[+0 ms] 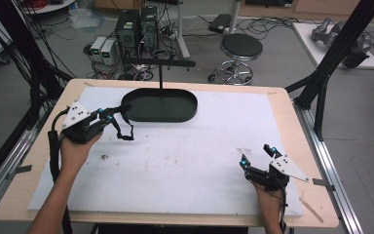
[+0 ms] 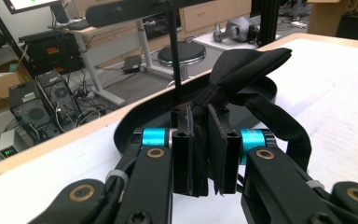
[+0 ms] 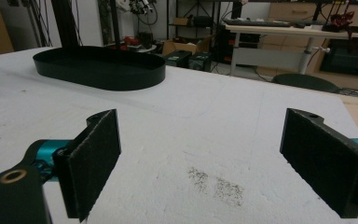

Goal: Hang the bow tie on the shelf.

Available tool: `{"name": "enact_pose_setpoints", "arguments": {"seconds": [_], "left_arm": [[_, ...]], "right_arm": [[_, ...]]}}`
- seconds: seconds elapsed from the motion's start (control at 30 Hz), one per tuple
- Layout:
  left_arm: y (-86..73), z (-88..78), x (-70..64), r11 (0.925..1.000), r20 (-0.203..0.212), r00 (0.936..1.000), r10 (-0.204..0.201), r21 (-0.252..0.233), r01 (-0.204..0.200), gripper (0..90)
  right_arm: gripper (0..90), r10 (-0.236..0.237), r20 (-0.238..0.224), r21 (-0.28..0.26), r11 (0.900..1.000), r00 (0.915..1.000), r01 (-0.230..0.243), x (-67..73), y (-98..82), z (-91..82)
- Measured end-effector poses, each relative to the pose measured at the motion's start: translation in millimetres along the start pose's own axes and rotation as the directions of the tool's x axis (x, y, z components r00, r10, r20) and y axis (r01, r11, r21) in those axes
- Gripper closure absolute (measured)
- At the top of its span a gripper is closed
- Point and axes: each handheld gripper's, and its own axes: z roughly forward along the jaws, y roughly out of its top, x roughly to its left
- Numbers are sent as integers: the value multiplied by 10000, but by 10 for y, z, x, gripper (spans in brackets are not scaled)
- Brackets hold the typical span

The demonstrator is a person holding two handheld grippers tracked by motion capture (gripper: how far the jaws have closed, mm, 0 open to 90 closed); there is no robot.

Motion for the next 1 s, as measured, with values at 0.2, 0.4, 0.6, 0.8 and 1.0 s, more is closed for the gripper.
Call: {"name": "enact_pose_setpoints", "arguments": {"seconds": [0.2, 0.4, 0.6, 0.8, 1.0], "left_arm": [[150, 103, 82, 9995, 170, 9994, 301, -66, -300, 802], [283, 199, 141, 9978, 442, 9968, 664, 12, -665, 803], [396, 302, 211, 9961, 574, 9946, 866, 101, -874, 803], [516, 413, 286, 9943, 745, 9919, 1032, 197, -1049, 803], [593, 503, 344, 9928, 890, 9892, 1161, 202, -1183, 802]], "right_arm": [[115, -9, 3, -16, 10000, 10000, 9, -2, 1, 0], [115, 4, -14, -3, 10000, 10000, -4, 0, 0, 0], [115, -21, -7, 10, 10000, 10000, 21, -2, 0, 1], [115, -15, 1, 13, 10000, 10000, 15, -1, -1, 2], [115, 4, 8, 3, 10000, 10000, -4, -1, 0, 2]]}}
